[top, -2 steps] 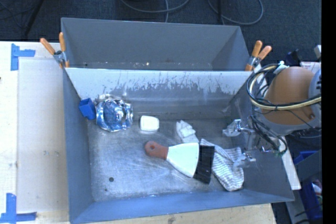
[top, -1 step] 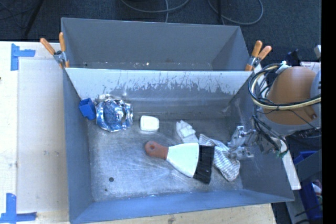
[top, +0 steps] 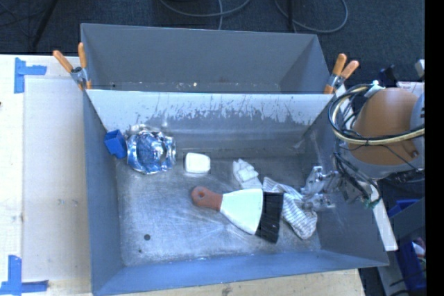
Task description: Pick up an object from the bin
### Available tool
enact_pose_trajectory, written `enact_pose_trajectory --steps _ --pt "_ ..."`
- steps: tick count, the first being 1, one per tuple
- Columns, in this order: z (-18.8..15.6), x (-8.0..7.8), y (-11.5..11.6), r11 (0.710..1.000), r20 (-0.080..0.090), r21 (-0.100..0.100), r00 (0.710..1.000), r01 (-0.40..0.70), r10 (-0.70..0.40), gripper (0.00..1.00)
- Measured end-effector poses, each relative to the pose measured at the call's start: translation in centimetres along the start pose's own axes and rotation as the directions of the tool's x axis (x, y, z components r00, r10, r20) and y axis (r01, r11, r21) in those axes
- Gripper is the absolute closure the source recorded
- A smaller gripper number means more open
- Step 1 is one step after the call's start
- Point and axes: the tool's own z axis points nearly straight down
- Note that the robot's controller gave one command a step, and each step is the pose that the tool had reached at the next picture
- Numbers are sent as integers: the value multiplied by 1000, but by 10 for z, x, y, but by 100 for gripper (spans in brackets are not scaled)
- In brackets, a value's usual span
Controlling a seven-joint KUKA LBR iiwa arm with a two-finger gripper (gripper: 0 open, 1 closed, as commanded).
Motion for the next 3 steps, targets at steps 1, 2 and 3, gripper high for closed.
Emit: enact_pose_trajectory --steps 1,2,3 --pt "-3 1 0 1000 1 0 1000 -2 2 100" --pt "-20 2 2 1000 3 0 1000 0 0 100" --pt "-34 1 1 1000 9 2 1000 1 -1 100"
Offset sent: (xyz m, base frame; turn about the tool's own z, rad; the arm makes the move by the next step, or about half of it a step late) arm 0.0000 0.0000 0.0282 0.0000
